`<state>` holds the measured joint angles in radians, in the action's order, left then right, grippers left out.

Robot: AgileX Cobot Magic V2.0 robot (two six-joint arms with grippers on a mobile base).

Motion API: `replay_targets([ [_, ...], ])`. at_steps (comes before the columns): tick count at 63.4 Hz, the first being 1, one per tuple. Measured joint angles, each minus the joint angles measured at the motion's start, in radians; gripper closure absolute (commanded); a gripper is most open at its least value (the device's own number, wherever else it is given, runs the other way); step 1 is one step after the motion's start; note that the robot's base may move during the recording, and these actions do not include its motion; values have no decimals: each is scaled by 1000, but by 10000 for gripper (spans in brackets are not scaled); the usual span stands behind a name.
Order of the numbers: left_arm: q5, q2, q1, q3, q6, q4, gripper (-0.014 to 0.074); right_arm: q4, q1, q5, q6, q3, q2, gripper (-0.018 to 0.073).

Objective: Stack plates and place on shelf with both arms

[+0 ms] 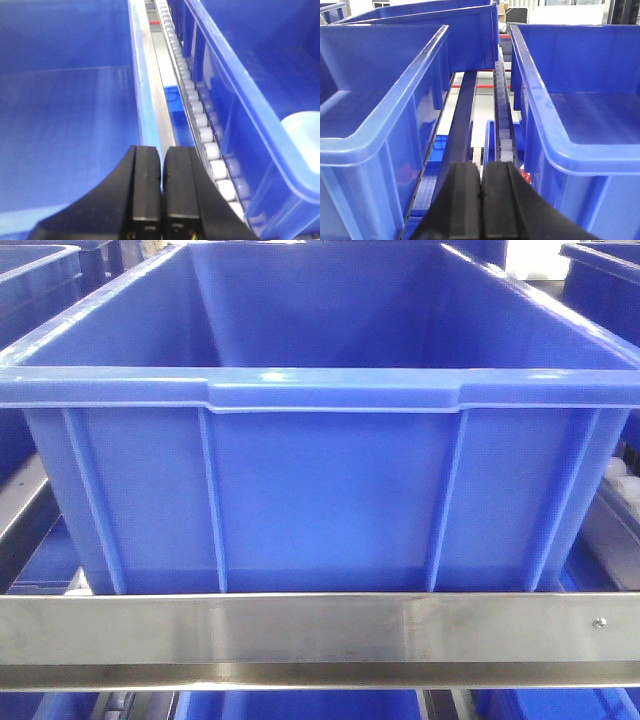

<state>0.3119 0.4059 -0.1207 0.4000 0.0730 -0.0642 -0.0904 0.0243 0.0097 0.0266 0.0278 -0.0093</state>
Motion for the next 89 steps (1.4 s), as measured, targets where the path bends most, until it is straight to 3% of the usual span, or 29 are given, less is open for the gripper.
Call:
replay_targets([
  [12, -166, -113, 26, -165, -17, 35, 512, 0, 0, 0, -1, 0, 0, 502],
  [36, -198, -408, 86, -411, -47, 29, 512, 0, 0, 0, -1, 0, 0, 502],
  [89, -213, -412, 86, -410, -49, 23, 512, 0, 0, 0, -1, 0, -2, 502],
])
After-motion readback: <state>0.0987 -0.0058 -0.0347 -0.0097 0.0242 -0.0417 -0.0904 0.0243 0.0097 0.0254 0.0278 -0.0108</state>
